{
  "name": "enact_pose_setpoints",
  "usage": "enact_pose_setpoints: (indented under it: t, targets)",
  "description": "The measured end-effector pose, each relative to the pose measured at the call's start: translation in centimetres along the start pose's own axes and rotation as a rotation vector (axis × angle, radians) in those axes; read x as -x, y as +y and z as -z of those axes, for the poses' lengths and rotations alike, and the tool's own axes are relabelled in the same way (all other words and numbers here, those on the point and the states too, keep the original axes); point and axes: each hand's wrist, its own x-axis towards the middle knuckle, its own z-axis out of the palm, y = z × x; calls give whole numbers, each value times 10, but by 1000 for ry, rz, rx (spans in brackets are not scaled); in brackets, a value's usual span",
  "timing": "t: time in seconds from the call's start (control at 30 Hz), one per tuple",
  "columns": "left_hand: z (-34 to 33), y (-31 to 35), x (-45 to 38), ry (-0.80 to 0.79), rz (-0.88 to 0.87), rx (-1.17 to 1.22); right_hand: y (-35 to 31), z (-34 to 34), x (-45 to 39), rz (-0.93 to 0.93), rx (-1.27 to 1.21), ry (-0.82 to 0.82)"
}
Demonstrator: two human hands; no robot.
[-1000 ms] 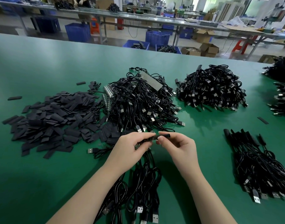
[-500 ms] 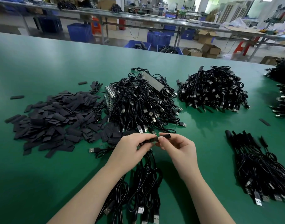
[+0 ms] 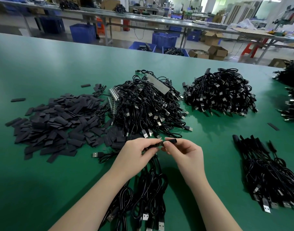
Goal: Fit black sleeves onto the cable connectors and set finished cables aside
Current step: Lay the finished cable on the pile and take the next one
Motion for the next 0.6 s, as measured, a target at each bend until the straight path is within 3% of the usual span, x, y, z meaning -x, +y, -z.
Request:
enact_pose_setpoints:
  t: [0.3,0.6]
  targets:
    - [1,1,0,-1,58,115,-1,2,0,12,35,-22]
    - [1,3,0,-12,-10,-9,4,3,-1,3,53,-39]
